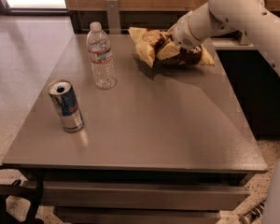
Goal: Pick brown chip bag
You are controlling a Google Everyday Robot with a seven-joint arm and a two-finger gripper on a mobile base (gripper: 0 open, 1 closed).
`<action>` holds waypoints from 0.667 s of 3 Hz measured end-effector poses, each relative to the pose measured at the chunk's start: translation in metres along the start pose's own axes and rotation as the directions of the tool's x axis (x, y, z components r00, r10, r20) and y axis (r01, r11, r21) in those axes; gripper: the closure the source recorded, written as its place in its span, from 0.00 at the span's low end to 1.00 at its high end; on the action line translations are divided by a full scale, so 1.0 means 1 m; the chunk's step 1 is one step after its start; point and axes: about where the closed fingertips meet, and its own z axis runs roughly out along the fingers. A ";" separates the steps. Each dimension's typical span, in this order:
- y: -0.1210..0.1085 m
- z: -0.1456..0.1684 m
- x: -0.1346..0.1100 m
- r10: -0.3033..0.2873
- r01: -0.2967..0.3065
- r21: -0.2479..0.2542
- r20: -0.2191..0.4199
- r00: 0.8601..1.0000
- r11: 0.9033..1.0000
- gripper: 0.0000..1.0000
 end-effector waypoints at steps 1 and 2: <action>-0.012 -0.031 -0.016 -0.031 0.030 0.064 0.007 0.999 0.998 1.00; -0.020 -0.062 -0.031 -0.069 0.067 0.133 0.011 0.998 0.989 1.00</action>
Offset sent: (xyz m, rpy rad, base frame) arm -0.0319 -0.0344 0.1276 -0.0444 -0.2823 -0.0706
